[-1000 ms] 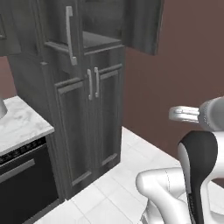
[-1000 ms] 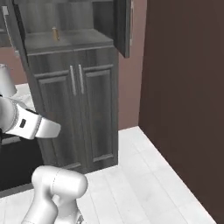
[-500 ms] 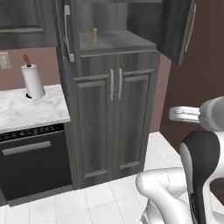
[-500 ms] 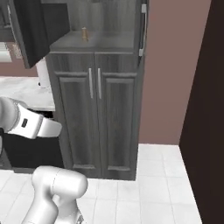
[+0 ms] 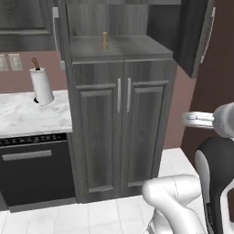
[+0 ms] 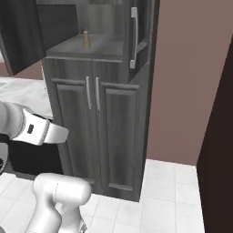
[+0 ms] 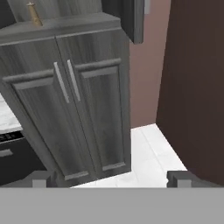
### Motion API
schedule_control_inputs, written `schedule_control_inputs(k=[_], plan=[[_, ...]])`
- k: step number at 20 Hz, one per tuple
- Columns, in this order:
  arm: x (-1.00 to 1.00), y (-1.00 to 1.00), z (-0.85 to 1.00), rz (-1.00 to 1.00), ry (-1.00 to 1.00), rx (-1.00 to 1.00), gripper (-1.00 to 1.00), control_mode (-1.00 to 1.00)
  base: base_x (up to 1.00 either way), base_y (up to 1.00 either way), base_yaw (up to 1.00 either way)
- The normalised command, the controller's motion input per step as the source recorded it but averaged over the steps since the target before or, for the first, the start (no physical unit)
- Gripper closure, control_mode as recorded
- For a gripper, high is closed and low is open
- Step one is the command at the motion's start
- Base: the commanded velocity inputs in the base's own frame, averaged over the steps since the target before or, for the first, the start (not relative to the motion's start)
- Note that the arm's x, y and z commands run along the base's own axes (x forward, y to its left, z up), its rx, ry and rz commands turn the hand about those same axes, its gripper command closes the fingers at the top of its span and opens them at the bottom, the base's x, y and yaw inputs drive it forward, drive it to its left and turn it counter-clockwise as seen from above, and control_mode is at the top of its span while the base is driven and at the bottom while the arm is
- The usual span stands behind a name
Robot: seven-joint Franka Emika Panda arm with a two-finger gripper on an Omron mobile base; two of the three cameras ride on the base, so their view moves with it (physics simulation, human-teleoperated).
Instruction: Take 2 condiments from the cabinet and move them on the counter near the stove.Make sure the condiments are lined up with each other, next to each other.
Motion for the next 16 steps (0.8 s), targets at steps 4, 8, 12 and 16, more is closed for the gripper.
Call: schedule_control_inputs(k=[4,8,12,16], plan=[[0.0,0.0,0.0,0.0,0.0,0.0,-1.0,1.0,0.78,0.27,0.28],[0.0,0.0,0.0,0.0,0.0,0.0,-1.0,1.0,0.54,0.06,0.21],[0.0,0.0,0.0,0.0,0.0,0.0,-1.0,1.0,0.7,0.0,0.16],[0.0,0.0,0.0,0.0,0.0,0.0,-1.0,1.0,0.68,0.07,0.16]])
